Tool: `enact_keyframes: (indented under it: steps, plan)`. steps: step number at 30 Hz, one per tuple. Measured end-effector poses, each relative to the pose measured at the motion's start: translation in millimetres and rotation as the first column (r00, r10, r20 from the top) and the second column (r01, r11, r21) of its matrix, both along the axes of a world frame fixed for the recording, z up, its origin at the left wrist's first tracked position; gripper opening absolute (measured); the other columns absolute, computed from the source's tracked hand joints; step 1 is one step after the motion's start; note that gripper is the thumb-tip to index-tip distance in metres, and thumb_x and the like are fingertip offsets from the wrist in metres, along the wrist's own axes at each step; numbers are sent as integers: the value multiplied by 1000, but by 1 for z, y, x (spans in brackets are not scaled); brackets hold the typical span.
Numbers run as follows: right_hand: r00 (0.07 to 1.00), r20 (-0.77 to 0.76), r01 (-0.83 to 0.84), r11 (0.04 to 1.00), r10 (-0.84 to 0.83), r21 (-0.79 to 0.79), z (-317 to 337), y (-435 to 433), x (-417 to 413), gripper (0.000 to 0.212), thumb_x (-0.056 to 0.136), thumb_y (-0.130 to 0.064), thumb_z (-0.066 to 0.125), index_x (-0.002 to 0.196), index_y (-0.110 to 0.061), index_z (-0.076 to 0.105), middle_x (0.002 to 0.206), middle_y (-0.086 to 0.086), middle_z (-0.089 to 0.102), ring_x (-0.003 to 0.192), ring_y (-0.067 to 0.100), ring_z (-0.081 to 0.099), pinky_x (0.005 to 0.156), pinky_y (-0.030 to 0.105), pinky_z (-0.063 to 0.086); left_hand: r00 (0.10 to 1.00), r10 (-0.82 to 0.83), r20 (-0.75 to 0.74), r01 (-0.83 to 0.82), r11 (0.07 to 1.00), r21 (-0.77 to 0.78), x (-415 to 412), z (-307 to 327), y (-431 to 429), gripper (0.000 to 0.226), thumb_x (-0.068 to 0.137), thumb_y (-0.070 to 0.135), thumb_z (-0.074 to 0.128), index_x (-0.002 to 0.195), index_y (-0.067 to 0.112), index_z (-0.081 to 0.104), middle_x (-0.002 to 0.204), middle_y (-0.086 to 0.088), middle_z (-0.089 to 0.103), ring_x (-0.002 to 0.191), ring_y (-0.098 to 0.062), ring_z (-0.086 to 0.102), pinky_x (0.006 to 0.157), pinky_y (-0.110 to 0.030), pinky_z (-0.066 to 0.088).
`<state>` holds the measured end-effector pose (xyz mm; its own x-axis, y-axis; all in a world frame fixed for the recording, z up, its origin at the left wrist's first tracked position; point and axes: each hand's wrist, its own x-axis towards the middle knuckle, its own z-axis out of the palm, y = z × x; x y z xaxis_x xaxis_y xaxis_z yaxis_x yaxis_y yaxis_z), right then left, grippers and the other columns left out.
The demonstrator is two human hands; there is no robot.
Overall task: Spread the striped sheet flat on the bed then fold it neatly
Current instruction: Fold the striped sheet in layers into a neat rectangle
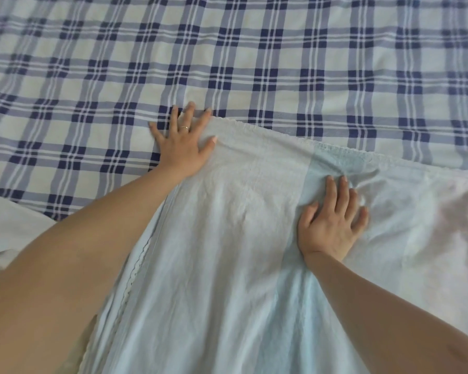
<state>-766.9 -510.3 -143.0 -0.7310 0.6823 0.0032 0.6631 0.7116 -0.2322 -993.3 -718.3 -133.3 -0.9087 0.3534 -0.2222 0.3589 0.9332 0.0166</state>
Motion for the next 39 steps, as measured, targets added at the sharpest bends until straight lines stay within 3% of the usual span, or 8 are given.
enact_keyframes:
  steps: [7,11,18,23,27,29,35,39]
  plan:
    - [1000,-11,-24,999,23,-28,6,1,-3,65,87,-42,32,149,-24,27,157,0,22,145,22,15,117,48,6,992,87,-89,-84,996,40,45,23,24,65,99,42,23,150,27,-15,157,-6,-22,144,-29,-19,108,-67,-10]
    - [997,-61,-56,998,54,-37,3,4,7,69,87,-55,34,149,-26,27,159,-2,18,146,21,12,117,47,2,976,-105,-190,160,940,301,212,34,19,60,94,42,34,150,29,20,160,-4,6,147,-30,4,110,-61,-5]
    - [947,76,-279,918,311,-283,33,-53,96,72,91,-53,42,152,-31,12,161,-2,4,148,23,4,116,56,-3,932,-339,-124,347,936,52,429,8,-128,64,86,48,36,146,24,36,154,0,29,140,-33,28,107,-64,15]
    - [424,151,-890,441,893,-116,25,-144,366,62,92,-55,31,150,-35,21,157,-7,24,143,25,25,109,67,8,998,-62,10,62,998,-27,490,7,-235,69,86,51,31,148,23,28,157,-7,20,142,-37,17,102,-70,14]
    - [821,314,-445,879,476,-171,34,-112,497,63,97,-58,22,150,-37,-4,159,-10,2,147,19,4,113,52,-12,982,185,32,-186,982,30,543,29,-286,63,92,43,37,147,14,29,153,-15,25,136,-41,27,101,-65,24]
    - [895,408,-63,957,179,-282,53,-125,551,72,96,-55,33,152,-29,-2,160,-5,-7,147,19,-5,115,52,-7,934,347,90,-355,931,88,567,38,-295,58,93,33,49,143,10,33,147,-19,31,129,-42,32,101,-59,28]
    - [753,342,657,628,-561,-417,97,-181,629,63,91,-34,58,141,-5,32,142,15,38,125,35,43,99,44,38,623,668,407,-778,581,239,598,73,-304,48,93,28,54,133,6,40,127,-12,53,113,-30,53,91,-35,43]
    - [793,246,606,678,-557,-416,106,-191,650,48,90,-21,60,128,2,42,128,18,46,117,33,47,91,37,40,626,703,338,-735,676,-45,626,79,-320,56,89,44,57,128,7,47,139,-17,44,127,-35,42,101,-50,37]
